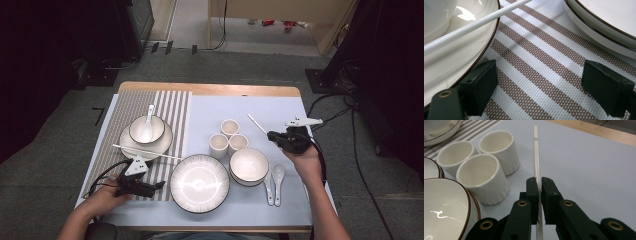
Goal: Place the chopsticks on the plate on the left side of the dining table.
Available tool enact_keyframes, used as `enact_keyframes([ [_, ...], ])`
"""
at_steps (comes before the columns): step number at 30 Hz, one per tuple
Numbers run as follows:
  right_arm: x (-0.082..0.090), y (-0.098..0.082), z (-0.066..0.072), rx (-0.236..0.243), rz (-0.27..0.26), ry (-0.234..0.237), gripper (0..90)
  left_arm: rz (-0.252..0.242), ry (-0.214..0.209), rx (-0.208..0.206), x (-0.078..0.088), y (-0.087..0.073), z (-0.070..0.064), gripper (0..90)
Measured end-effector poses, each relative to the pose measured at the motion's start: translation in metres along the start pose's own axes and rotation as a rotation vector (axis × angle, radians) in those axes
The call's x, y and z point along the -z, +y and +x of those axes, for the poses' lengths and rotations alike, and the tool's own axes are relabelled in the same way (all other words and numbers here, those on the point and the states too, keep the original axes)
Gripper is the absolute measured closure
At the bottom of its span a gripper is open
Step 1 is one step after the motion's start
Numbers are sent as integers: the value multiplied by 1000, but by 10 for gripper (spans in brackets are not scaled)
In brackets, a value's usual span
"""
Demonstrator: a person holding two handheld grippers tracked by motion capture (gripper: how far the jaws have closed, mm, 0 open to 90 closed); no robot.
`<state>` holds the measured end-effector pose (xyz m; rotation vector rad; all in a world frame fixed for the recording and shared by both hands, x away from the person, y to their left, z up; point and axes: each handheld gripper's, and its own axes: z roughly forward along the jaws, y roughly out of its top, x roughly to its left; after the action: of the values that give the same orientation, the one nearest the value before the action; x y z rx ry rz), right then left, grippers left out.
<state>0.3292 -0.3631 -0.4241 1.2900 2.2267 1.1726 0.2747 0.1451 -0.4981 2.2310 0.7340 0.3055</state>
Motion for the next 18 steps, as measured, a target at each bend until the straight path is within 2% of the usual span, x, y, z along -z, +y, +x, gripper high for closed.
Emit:
enact_keyframes([
  [18,-2,16,6,14,-17,50,851,0,0,0,0,0,0,138],
])
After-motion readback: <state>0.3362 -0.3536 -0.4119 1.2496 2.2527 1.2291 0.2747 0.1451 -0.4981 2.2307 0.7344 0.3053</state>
